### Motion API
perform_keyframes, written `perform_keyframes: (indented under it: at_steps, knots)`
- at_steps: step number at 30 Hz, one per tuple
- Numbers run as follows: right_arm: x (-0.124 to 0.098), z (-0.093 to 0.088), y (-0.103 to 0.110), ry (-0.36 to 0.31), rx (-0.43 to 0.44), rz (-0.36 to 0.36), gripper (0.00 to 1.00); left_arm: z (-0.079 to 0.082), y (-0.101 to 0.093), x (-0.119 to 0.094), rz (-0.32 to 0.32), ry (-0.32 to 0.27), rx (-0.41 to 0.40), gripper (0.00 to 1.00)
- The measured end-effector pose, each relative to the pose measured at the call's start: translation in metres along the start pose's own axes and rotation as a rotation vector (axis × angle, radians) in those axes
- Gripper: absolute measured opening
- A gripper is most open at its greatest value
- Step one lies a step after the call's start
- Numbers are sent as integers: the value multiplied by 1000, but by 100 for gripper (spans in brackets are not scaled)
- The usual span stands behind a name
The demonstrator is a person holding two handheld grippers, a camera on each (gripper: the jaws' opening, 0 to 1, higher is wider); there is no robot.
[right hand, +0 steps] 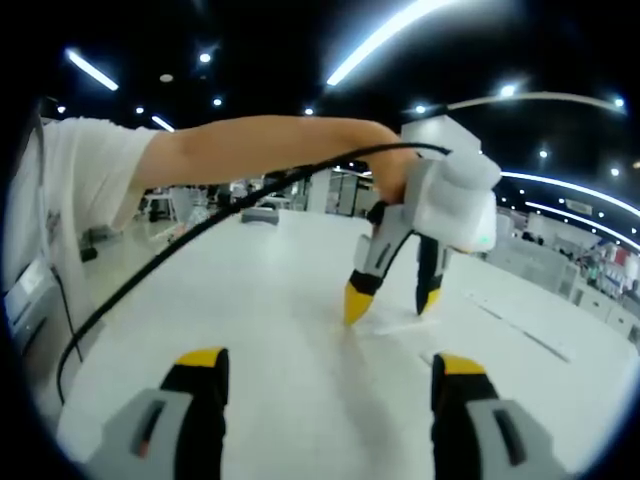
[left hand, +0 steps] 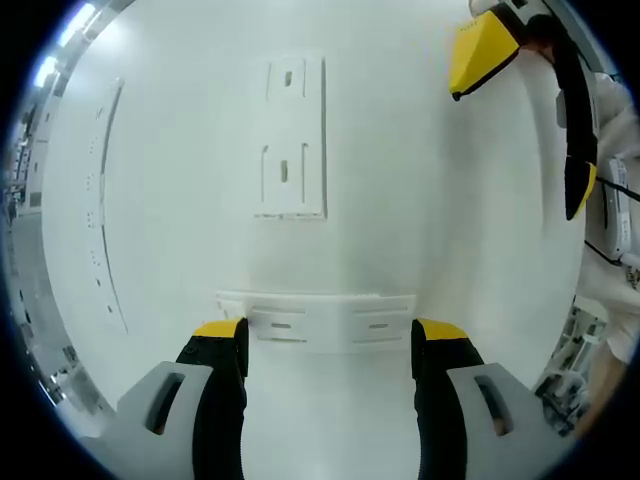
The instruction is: Locate the socket holder cover, grip the socket holder cover, clip it into the socket holder slot.
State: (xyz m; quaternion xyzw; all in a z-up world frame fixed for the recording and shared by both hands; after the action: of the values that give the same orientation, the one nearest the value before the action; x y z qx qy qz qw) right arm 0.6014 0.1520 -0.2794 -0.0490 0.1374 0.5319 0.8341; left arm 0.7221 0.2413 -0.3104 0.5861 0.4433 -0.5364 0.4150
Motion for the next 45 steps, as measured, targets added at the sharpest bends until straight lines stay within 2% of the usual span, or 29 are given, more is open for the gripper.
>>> perform_keyframes:
  at_steps: [45]
  knots:
    - [0,-5,2,17,-9,0,83,-3,15,1,-3,15,-13,65]
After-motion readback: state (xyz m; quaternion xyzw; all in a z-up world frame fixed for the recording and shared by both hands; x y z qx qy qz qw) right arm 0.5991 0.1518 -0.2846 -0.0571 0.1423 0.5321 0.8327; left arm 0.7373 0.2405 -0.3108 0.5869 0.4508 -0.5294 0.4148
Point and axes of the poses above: the point that each gripper's makers call its tool centre point, and the gripper's own axes: x roughly forward along the fingers, y roughly to its left, z roughly out of its top, the point moved 3 cm from there along -x, roughly backward along the fingers, and after that the axes turned 12 degrees about x, right-handed, at the moved point
